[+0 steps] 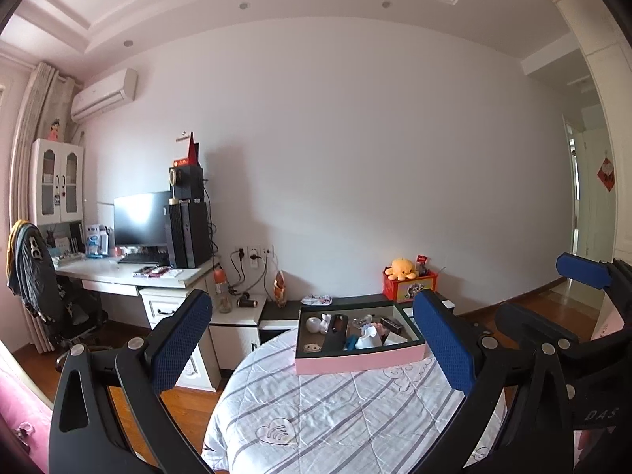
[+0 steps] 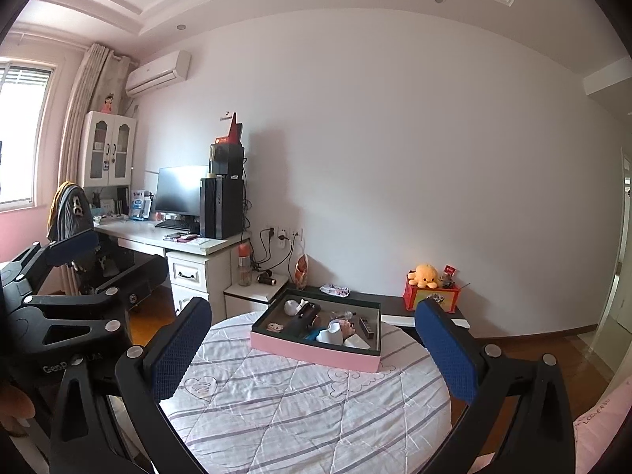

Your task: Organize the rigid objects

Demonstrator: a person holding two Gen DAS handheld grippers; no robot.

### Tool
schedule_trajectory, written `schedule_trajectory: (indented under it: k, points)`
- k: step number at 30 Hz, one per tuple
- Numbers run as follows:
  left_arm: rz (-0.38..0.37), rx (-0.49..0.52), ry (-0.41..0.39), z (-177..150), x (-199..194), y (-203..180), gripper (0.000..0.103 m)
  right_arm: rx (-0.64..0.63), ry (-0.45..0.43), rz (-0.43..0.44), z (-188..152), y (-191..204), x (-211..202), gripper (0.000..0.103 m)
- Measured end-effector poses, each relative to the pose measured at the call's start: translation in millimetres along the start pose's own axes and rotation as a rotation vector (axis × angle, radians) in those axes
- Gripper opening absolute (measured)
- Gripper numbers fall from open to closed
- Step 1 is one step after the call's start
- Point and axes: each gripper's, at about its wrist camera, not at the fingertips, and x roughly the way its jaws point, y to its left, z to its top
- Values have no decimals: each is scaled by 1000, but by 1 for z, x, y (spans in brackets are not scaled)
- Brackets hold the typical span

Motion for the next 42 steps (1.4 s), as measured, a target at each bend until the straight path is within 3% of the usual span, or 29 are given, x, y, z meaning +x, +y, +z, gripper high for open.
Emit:
schedule_trajectory:
  k: [15,42]
  points:
    - [39,19,-23,3,-19,2,103,22,-18,7,0,3,-13,103]
    - [45,9,-23,4,-21,0,103,15,-38,-47,-1,1,-15,103]
